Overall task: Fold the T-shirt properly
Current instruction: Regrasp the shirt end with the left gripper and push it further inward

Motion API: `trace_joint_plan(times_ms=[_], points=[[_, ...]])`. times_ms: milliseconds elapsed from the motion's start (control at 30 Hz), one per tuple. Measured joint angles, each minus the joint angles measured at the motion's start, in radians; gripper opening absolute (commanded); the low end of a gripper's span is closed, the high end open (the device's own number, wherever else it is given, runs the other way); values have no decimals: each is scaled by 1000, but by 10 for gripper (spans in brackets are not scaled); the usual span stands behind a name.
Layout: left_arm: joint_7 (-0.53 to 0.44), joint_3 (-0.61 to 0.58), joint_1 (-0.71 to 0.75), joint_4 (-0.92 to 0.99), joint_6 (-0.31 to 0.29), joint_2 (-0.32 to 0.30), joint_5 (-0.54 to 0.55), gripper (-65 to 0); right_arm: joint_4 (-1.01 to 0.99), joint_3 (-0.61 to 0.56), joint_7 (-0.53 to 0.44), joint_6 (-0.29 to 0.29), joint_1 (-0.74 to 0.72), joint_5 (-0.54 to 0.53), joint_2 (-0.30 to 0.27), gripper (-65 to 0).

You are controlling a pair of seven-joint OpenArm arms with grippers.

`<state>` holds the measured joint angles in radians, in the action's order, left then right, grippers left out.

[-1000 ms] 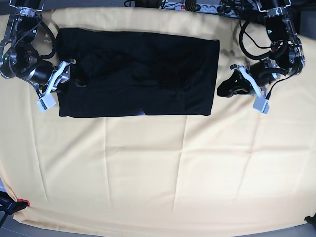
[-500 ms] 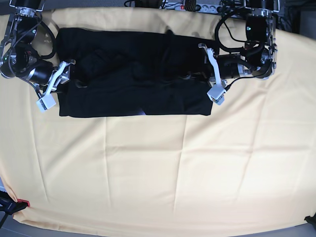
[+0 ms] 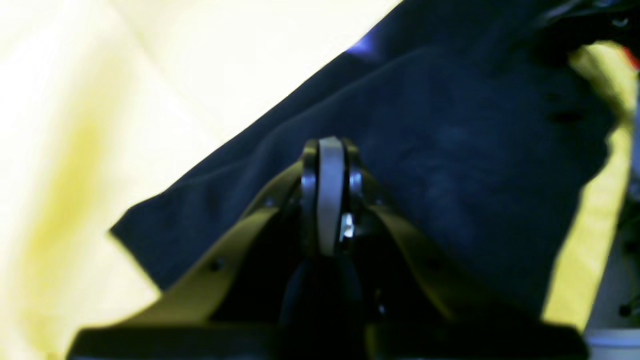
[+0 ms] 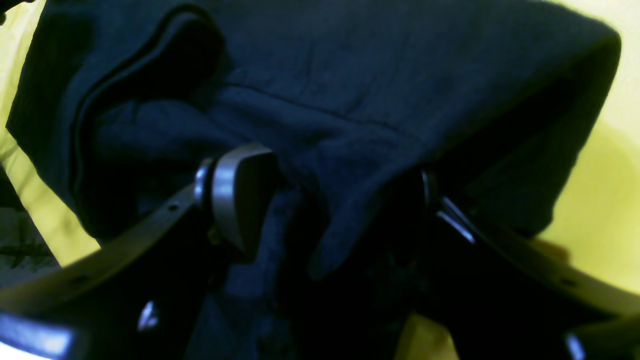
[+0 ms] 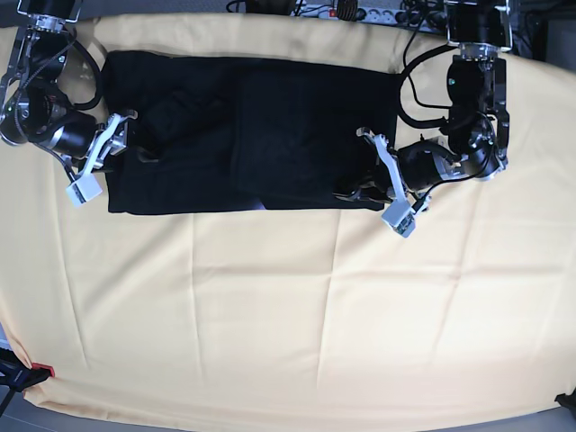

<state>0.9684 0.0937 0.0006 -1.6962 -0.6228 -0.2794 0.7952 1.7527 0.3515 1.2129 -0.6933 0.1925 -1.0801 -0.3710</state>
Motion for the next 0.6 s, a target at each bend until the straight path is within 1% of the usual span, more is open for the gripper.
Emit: trace_joint_plan(times_ms=[33, 100, 167, 200, 267, 300, 333, 367, 400, 467, 567, 600], points=[[3, 0, 2, 0, -16, -2, 11, -650, 0, 0, -1, 0, -14, -1, 0, -249], [69, 0, 2, 0, -60, -3, 78, -650, 10, 8, 0, 0, -45, 0, 2, -249], [129, 0, 6, 0, -67, -10, 163, -650, 50, 39, 0, 0, -61, -1, 2, -249], [148, -1, 13, 0, -68, -19, 194, -650, 74, 65, 3, 18, -61, -2, 2, -249], [167, -1, 32, 0, -70, -46, 210, -650, 94, 125, 26, 85, -60, 19, 2, -249], [174, -1, 41, 0, -70, -61, 211, -650, 93, 154, 29, 100, -58, 73, 2, -249], [178, -1, 51, 0, -70, -77, 208, -650, 87, 180, 31, 130, -54, 136, 2, -249], [178, -1, 56, 0, -69, -91, 209, -650, 76, 207, 29, 139, -42, 167, 1, -248], [179, -1, 57, 0, -70, -105, 208, -650, 64, 230, 28, 148, -24, 164, 1, -244], [176, -1, 54, 0, -69, -131, 212, -650, 36, 263, 29, 148, 13, 130, 3, -244], [175, -1, 53, 0, -69, -153, 211, -650, -15, 274, 26, 146, 57, 55, 8, -240], [177, -1, 54, 0, -69, -156, 211, -650, -38, 274, 24, 133, 69, 39, 9, -240]])
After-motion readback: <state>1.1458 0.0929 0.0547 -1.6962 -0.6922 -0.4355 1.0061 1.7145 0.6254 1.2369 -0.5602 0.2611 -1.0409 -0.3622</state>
